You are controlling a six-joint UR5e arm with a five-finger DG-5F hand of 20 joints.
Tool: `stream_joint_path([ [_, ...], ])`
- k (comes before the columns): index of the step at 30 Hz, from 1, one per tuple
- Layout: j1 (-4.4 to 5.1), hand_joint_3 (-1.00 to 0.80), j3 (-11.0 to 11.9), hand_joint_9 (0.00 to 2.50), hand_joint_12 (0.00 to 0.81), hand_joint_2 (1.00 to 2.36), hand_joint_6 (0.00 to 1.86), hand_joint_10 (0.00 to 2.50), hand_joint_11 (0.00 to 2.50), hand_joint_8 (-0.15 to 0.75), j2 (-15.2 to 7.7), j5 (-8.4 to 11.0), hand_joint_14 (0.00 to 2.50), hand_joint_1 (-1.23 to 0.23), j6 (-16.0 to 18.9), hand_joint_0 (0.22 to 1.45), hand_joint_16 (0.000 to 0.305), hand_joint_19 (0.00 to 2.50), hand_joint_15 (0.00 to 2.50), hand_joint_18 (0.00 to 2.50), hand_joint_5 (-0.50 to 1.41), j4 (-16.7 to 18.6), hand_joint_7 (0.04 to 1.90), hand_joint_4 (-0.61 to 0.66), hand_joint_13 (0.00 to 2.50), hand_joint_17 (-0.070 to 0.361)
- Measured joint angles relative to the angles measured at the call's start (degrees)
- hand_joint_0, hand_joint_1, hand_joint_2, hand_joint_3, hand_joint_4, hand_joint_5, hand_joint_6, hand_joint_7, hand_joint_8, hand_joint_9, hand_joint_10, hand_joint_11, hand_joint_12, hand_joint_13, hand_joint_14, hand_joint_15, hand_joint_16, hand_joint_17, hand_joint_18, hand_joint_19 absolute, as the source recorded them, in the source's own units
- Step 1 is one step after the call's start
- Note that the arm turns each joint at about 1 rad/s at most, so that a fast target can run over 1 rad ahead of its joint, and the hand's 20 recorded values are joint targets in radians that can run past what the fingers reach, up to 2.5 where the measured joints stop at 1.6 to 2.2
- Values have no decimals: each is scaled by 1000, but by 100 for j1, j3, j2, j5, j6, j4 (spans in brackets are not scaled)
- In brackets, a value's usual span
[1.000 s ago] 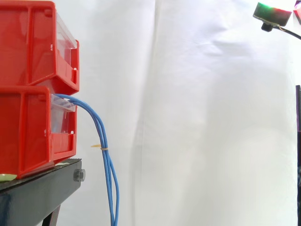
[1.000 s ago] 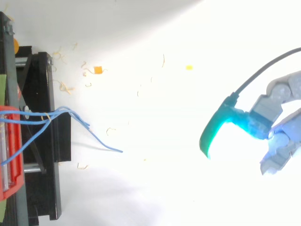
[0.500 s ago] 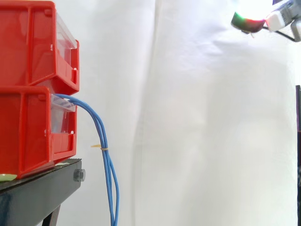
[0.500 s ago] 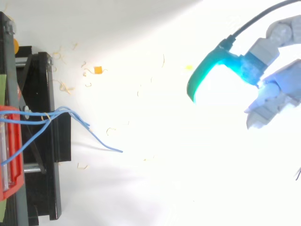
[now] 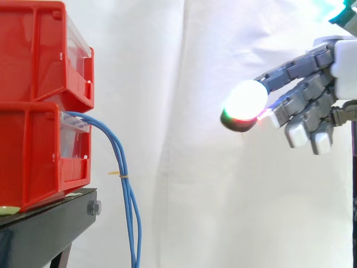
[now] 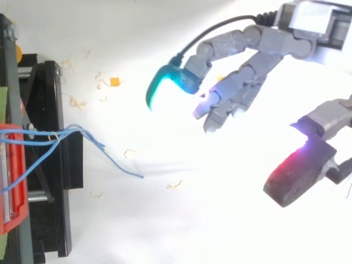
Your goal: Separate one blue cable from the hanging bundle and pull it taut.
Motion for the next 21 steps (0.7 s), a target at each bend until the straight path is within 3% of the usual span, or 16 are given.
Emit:
stream_joint_path([
  [6,-105,-500,3,885,390,1000,501,0,65,390,-214,-104,8,-536,-113,318,47,0,227,1186,-216,262,642,277,964,105],
  [13,-246,-500,14,886,389,1000,501,0,59,390,-655,-468,8,-533,-5,320,46,0,223,1173,-213,873,643,273,956,104],
  [21,-320,-500,26,888,382,1000,501,0,67,389,-793,-566,8,-528,-40,323,45,0,229,1158,-208,1283,639,263,947,102],
])
